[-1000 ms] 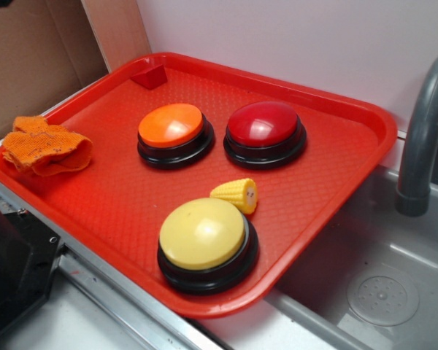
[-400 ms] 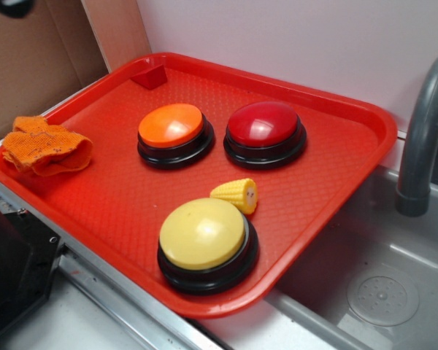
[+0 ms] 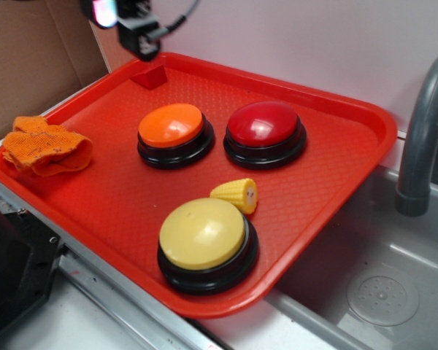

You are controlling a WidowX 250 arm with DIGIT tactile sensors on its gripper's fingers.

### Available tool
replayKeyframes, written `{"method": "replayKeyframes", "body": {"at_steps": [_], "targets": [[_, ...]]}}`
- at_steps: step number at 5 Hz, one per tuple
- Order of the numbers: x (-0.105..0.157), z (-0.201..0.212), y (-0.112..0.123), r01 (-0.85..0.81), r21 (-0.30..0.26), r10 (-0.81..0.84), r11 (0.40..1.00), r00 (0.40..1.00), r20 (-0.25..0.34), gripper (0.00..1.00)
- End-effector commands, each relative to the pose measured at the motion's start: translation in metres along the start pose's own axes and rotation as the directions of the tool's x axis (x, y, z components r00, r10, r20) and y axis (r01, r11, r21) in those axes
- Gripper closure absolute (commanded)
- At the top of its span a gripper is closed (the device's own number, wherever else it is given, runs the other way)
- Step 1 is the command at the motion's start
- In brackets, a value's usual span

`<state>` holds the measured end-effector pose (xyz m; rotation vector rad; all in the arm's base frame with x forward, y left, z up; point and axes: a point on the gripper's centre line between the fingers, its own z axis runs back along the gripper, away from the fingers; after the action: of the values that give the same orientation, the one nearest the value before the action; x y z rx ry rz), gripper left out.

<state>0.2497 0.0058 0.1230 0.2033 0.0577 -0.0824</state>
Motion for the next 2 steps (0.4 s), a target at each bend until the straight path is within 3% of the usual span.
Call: {"method": "replayKeyframes", "body": {"at_steps": [1, 2], "targets": [[0.007, -0.046, -0.022, -0.017, -0.102, 0.029, 0.995, 0.993, 0.112, 0.00], [-0.006, -0.060, -0.021, -0.015, -0.107, 0.028, 0.994, 0.992, 0.123, 0.00]]}}
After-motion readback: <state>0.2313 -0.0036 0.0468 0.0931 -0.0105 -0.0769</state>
